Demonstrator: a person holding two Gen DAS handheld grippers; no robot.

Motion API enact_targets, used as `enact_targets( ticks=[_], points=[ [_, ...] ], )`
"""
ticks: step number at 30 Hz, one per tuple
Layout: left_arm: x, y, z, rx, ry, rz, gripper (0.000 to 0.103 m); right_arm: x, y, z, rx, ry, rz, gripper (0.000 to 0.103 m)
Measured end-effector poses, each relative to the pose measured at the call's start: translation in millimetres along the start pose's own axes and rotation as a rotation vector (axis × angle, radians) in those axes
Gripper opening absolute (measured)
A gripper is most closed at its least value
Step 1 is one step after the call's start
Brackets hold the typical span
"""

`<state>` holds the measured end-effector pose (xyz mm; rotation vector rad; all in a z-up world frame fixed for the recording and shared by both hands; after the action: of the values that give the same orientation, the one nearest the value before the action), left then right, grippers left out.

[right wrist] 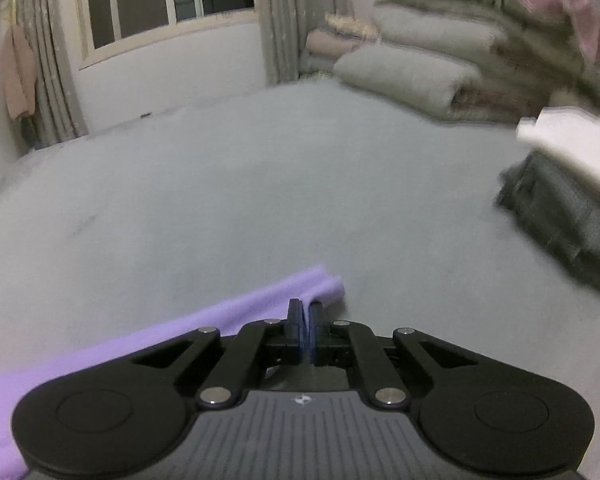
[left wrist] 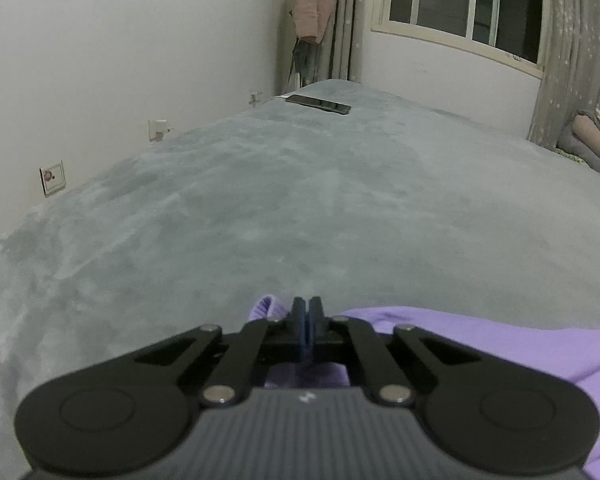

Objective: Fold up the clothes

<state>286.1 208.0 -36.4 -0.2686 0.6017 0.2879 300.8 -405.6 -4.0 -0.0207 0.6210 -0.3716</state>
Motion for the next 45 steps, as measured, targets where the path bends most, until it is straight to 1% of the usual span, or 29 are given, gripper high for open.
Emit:
enact_targets(
  ticks=[2, 5, 9, 10, 11, 12, 15, 17, 19, 21, 23, 24, 26, 27, 28, 30, 32, 34, 35, 38, 40, 43, 45],
  points=[
    [0.7, -1.1, 0.0, 0.007, -0.002, 0.004, 0.001, -8.7, 7.3, 6.1, -0.12, -0.021, -0.085, 0.004],
    [1.3, -2.9, 0.1, 0.017, -0.005, 0.01, 0.001, -9.6, 10.5, 12.7, -0.175, 0.004, -0.121, 0.004],
    [1.6, -3.5, 0.7, 0.021, -0.006, 0.011, 0.001, 10.3, 25.6, 0.6, -0.274, 0.121, -0.156, 0.004],
    [1.9, -3.0, 0.9, 0.018, -0.005, 0.009, 0.002, 5.8, 24.1, 1.6, -0.262, 0.087, -0.175, 0.007],
    [2.4, -2.7, 1.2, 0.017, -0.005, 0.008, 0.002, -0.2, 21.7, 3.1, -0.245, 0.043, -0.196, 0.014],
    [2.8, -2.7, 1.3, 0.016, -0.004, 0.008, 0.002, -4.5, 17.6, 3.9, -0.21, 0.029, -0.199, 0.017],
    [2.6, -4.1, 0.8, 0.027, -0.007, 0.014, 0.002, -20.5, 11.6, -0.8, -0.14, 0.034, -0.143, 0.017],
    [2.5, -4.4, 0.8, 0.027, -0.007, 0.013, 0.003, -31.1, 19.5, -3.2, -0.103, 0.049, -0.037, 0.017],
    [2.6, -4.2, 0.7, 0.025, -0.006, 0.011, 0.003, -42.9, 43.4, -6.8, -0.144, 0.067, 0.12, 0.017],
    [2.9, -3.9, 0.6, 0.023, -0.005, 0.009, 0.003, -68.1, 85.8, -13.2, -0.303, 0.026, 0.257, 0.018],
    [2.8, -3.3, 0.7, 0.019, -0.004, 0.007, 0.004, -99.8, 136.0, -26.4, -0.476, -0.018, 0.386, 0.027],
    [2.7, -3.0, 0.9, 0.017, -0.003, 0.005, 0.004, -115.3, 158.0, -34.0, -0.535, -0.034, 0.456, 0.027],
    [2.6, -1.8, 1.5, 0.007, 0.001, 0.0, 0.004, -144.1, 197.1, -49.6, -0.603, -0.053, 0.589, 0.027],
    [2.6, -1.3, 1.8, 0.001, 0.003, -0.003, 0.004, -157.6, 215.3, -57.1, -0.623, -0.057, 0.652, 0.027],
    [2.6, -0.8, 2.1, -0.004, 0.005, -0.006, 0.004, -166.6, 229.0, -62.5, -0.618, -0.045, 0.715, 0.027],
    [2.9, 0.0, 2.6, -0.012, 0.008, -0.01, 0.004, -170.5, 247.6, -70.8, -0.558, 0.052, 0.848, 0.027],
    [3.4, 0.8, 2.7, -0.019, 0.011, -0.014, 0.004, -172.2, 261.9, -79.3, -0.439, 0.169, 0.974, 0.027],
    [3.5, 1.0, 3.0, -0.025, 0.013, -0.017, 0.004, -168.6, 269.1, -86.8, -0.347, 0.278, 1.073, 0.027],
    [3.7, 0.7, 3.0, -0.026, 0.013, -0.016, 0.005, -169.0, 274.6, -92.2, -0.329, 0.313, 1.107, 0.029],
    [3.4, -0.4, 2.6, -0.02, 0.011, -0.014, 0.005, -167.9, 285.2, -96.3, -0.262, 0.322, 1.17, 0.032],
    [3.3, 0.1, 2.4, -0.022, 0.011, -0.016, 0.005, -153.6, 290.1, -96.0, -0.152, 0.363, 1.214, 0.032],
    [3.3, 1.8, 3.1, -0.035, 0.015, -0.022, 0.005, -149.3, 299.0, -94.6, -0.109, 0.348, 1.238, 0.032],
    [2.9, 0.7, 2.9, -0.032, 0.014, -0.02, 0.005, -150.6, 302.3, -93.3, -0.067, 0.322, 1.214, 0.032]
  ],
)
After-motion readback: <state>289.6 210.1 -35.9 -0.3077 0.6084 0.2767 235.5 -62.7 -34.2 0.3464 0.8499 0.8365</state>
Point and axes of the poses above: each gripper's, at about its wrist camera, not at the fingertips, and x roughly the way its jaws point, y to its left, z to its top, the point moved 5 cm from there along x, roughly the way its jaws point, and after that the axes turned 7 degrees about -x, right-handed, at the moved point
